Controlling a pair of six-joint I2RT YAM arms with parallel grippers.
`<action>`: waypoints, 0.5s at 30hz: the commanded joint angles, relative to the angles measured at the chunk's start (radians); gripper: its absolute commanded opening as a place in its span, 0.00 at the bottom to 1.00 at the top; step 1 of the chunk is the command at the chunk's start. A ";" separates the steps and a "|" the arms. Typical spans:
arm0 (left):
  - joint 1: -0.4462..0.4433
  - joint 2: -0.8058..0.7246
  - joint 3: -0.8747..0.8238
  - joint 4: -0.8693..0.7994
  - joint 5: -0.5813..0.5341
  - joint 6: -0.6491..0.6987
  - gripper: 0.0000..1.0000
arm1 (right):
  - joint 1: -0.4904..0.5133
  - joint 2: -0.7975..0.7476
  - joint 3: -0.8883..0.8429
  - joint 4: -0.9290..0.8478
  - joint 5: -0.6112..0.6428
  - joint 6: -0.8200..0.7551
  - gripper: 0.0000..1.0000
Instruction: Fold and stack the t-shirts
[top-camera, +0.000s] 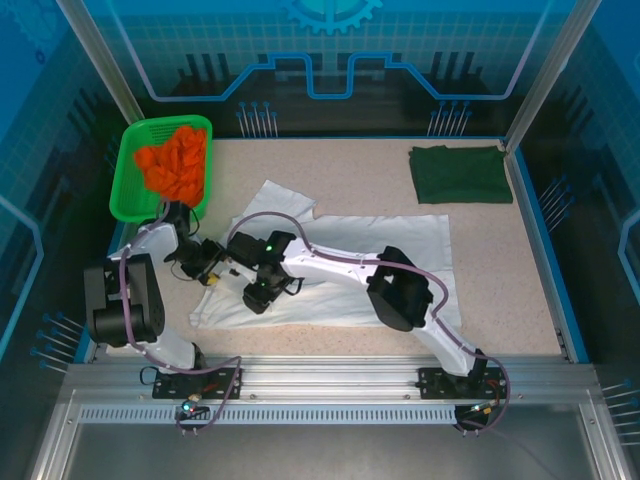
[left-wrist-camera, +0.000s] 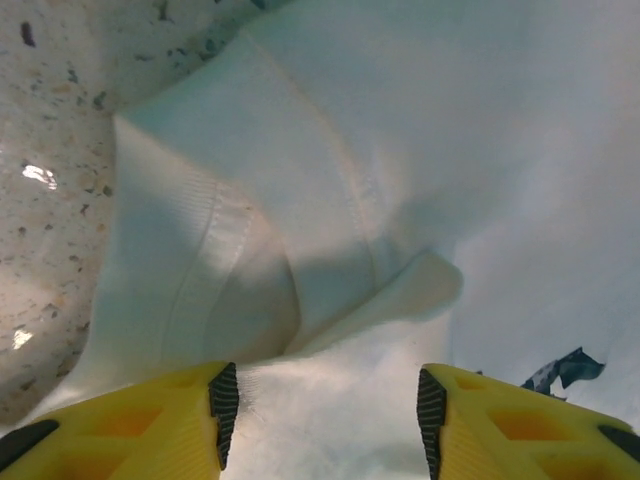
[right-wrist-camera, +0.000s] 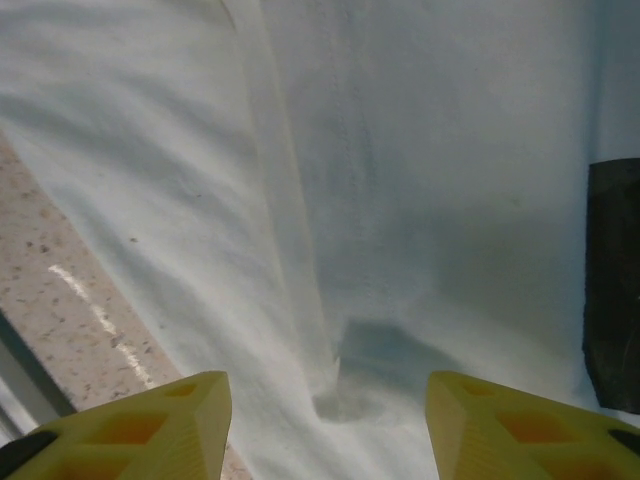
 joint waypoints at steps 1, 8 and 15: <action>0.009 0.008 -0.028 0.040 0.037 -0.033 0.49 | 0.031 0.085 0.068 -0.089 0.044 -0.017 0.53; 0.009 0.014 -0.029 0.052 0.043 -0.038 0.44 | 0.031 0.136 0.112 -0.155 0.093 0.002 0.47; 0.009 -0.028 -0.029 0.031 0.020 -0.022 0.23 | 0.020 0.108 0.066 -0.121 0.070 0.020 0.23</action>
